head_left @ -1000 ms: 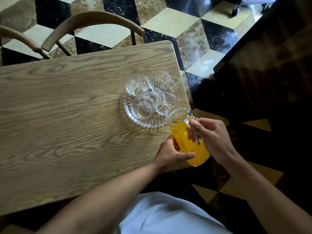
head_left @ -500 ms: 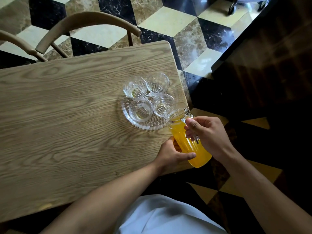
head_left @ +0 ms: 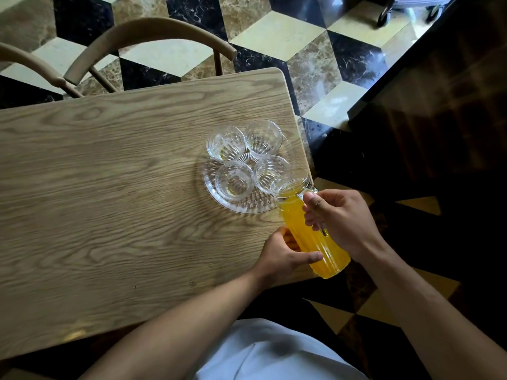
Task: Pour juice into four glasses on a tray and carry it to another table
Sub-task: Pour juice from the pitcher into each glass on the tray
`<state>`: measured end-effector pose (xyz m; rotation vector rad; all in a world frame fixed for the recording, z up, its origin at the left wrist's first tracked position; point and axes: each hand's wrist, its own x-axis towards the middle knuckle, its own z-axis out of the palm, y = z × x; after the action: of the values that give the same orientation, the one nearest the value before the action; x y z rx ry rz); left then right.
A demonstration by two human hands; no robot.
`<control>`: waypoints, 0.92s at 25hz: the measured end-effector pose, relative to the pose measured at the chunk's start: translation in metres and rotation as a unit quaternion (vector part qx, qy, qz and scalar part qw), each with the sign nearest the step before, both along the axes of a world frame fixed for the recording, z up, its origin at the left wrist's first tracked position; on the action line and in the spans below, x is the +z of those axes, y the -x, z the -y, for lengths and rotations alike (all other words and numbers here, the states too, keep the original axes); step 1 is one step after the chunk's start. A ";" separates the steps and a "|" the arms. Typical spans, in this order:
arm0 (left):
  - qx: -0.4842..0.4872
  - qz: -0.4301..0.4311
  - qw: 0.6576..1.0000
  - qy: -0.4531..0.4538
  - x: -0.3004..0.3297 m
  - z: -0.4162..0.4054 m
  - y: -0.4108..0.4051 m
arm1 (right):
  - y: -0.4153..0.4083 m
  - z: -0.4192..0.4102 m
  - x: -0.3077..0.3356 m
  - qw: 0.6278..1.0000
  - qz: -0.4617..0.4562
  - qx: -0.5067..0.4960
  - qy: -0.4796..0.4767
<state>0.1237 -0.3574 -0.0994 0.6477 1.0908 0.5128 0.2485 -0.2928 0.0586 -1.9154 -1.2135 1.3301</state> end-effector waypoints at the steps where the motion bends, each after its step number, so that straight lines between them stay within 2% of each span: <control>1: 0.001 0.000 1.000 0.003 0.000 0.001 -0.001 | 0.000 0.000 0.000 1.000 0.005 0.001 0.002; 15: 0.020 0.047 0.997 0.051 0.008 0.001 -0.006 | 0.001 -0.015 0.001 0.998 0.042 0.027 0.035; 23: 0.021 0.037 0.998 0.042 0.018 -0.005 -0.005 | 0.002 -0.027 0.006 0.997 0.044 0.028 0.048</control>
<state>0.1290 -0.3521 -0.0817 0.5285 1.0522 0.5208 0.2467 -0.2654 0.0641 -2.0409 -1.2762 1.3677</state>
